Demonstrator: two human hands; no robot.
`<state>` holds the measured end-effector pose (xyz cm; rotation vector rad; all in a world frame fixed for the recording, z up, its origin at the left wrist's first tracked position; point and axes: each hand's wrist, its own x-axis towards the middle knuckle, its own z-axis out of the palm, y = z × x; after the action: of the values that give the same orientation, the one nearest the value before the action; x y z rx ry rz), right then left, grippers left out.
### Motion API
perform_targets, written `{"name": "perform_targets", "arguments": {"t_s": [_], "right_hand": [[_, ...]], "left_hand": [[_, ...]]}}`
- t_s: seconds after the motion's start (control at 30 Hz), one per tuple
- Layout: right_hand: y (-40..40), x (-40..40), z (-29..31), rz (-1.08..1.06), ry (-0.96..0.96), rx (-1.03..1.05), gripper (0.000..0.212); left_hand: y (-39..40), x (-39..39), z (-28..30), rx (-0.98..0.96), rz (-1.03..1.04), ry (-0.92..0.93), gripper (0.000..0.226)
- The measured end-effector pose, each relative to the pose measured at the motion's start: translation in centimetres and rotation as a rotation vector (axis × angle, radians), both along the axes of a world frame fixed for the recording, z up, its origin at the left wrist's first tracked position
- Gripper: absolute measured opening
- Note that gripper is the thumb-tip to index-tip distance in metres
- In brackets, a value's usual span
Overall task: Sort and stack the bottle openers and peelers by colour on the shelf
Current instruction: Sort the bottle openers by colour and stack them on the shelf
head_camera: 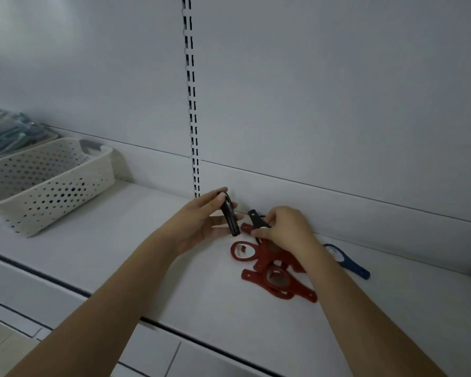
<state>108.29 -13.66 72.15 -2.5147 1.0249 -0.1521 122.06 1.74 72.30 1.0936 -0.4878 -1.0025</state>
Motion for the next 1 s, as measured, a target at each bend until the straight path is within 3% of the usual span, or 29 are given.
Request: {"name": "perform_targets", "arguments": {"t_s": [0.1,0.2,0.3,0.37,0.47,0.57,0.67,0.77,0.9,1.0], "right_hand": [[-0.6,-0.8,0.5,-0.009,-0.252,0.145,0.025],[-0.7,-1.8,1.0,-0.02,-0.545,0.146,0.011],[0.2,-2.3,1.7,0.001,-0.788,0.205,0.012],[1.4,-2.1,1.6,0.051,-0.84,0.176,0.013],[2.3,-1.1,0.4,0.138,-0.744,-0.114,0.007],[1.9,-0.6,-0.4,0.161,-0.668,-0.2,0.007],[1.0,-0.9,-0.6,0.197,-0.576,-0.27,0.024],[1.1,-1.0,-0.8,0.366,-0.402,-0.331,0.046],[-0.4,-2.0,-0.1,0.108,-0.362,-0.351,0.03],[-1.8,-2.8,-1.1,0.02,-0.094,-0.31,0.023]], "left_hand": [[-1.1,0.9,-0.1,0.037,-0.113,-0.014,0.037],[-1.9,1.6,-1.2,0.029,-0.16,0.056,0.034],[-2.4,2.1,-2.0,0.013,-0.199,0.103,0.035],[-2.7,1.8,-2.1,-0.012,-0.239,0.119,0.037],[-3.0,1.3,-2.4,-0.024,-0.234,0.144,0.036],[-3.1,1.1,-2.4,-0.05,-0.164,0.225,0.039],[-3.1,1.2,-2.2,-0.073,-0.131,0.242,0.039],[-3.1,1.2,-2.3,-0.082,-0.076,0.197,0.039],[-3.1,1.8,-2.4,-0.111,0.003,0.192,0.036],[-2.9,2.1,-2.4,-0.146,0.049,0.23,0.034]]}}
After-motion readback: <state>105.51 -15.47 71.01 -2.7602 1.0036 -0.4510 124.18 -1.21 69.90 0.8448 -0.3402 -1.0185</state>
